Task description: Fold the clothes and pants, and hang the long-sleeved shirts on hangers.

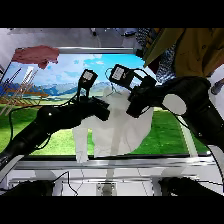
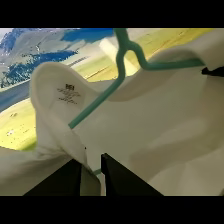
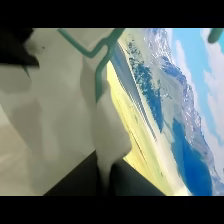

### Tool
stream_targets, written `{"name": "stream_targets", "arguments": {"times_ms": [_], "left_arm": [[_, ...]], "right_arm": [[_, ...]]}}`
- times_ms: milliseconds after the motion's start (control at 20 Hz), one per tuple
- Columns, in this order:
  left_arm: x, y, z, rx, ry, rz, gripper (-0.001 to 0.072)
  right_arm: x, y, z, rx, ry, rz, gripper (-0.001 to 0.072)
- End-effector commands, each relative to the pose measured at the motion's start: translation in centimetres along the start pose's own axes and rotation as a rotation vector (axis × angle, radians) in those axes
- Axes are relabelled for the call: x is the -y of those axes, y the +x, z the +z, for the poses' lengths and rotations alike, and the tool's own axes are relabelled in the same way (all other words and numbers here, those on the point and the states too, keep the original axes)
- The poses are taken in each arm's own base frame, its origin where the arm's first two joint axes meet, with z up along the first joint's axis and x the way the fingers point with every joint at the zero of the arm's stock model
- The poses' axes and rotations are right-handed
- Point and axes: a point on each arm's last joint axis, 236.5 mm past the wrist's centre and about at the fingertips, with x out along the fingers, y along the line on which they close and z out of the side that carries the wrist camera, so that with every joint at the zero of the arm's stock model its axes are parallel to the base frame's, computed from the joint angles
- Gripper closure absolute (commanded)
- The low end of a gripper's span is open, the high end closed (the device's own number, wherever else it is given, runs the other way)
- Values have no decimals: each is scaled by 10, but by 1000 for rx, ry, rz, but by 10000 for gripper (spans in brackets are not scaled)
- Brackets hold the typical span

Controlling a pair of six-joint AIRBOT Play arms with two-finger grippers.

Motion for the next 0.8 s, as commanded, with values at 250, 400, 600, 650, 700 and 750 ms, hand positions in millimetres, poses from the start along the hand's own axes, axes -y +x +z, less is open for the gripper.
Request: {"name": "stream_targets", "arguments": {"times_ms": [250, 400, 600, 650, 700, 750], "left_arm": [[7, -2, 30, 126, -29, -16, 503], [21, -22, 33, 127, -68, -66, 205], [27, -86, 42, 163, 192, -33, 205], [16, -108, 41, 160, 325, 35, 206], [-3, -132, 41, 150, 417, 135, 207], [-22, -152, 39, 135, 466, 221, 208]], "right_arm": [[-7, -1, 21, 90, 23, 32, 683], [2, -3, 35, 150, 32, -6, 683], [12, -5, 48, 206, 49, -44, 684], [12, -5, 49, 211, 49, -47, 684], [12, -5, 50, 212, 49, -46, 684], [11, -6, 50, 215, 48, -42, 684]]}}
